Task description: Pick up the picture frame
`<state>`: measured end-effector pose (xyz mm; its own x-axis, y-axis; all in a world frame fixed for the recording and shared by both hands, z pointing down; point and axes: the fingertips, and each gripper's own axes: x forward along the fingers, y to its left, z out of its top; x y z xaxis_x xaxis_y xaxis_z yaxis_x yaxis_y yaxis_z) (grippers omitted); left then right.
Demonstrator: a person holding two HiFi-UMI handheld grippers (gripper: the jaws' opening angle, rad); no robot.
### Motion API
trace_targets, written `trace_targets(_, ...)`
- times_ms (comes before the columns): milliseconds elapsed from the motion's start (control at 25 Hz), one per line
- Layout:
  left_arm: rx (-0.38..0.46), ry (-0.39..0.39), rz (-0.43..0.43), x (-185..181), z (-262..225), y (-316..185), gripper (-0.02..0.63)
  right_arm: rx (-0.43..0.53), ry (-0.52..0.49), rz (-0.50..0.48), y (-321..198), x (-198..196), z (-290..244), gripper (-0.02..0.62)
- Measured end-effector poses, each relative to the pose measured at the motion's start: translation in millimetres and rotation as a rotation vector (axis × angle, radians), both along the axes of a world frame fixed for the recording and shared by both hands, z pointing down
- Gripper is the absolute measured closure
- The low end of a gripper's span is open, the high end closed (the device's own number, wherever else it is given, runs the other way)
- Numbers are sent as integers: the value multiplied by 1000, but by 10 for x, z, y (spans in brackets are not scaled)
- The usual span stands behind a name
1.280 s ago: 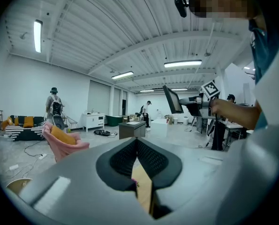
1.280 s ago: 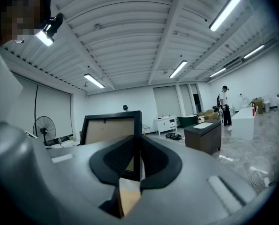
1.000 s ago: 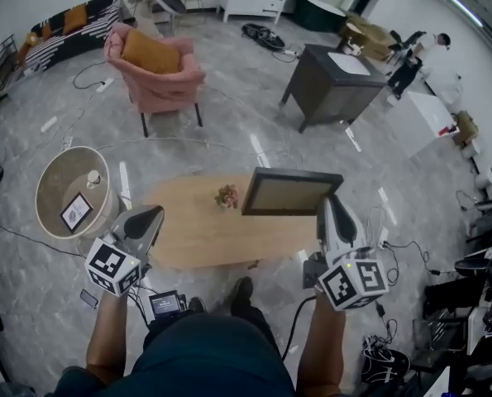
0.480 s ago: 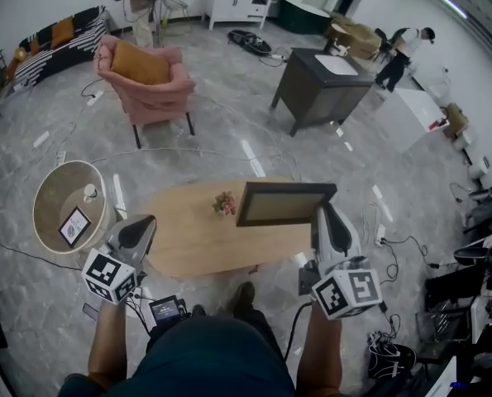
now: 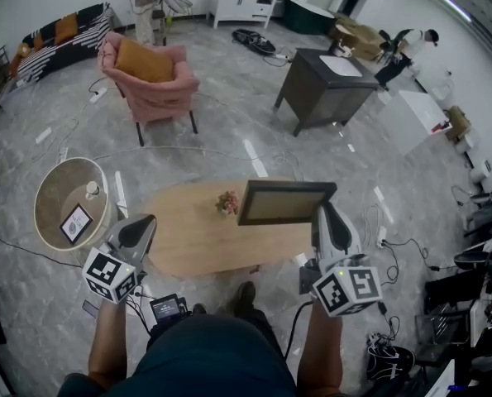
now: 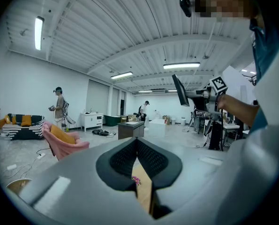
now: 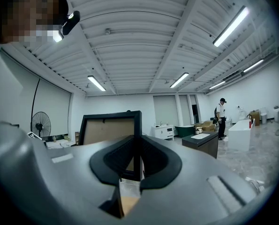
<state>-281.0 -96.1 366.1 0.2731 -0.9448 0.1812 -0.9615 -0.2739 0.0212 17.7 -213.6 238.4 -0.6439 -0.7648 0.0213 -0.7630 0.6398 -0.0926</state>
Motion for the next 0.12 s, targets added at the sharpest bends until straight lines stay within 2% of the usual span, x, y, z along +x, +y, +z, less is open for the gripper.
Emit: trace_targets(120, 1, -1, 1, 19, 6, -8, 609, -3, 4, 0, -15, 22, 13, 543)
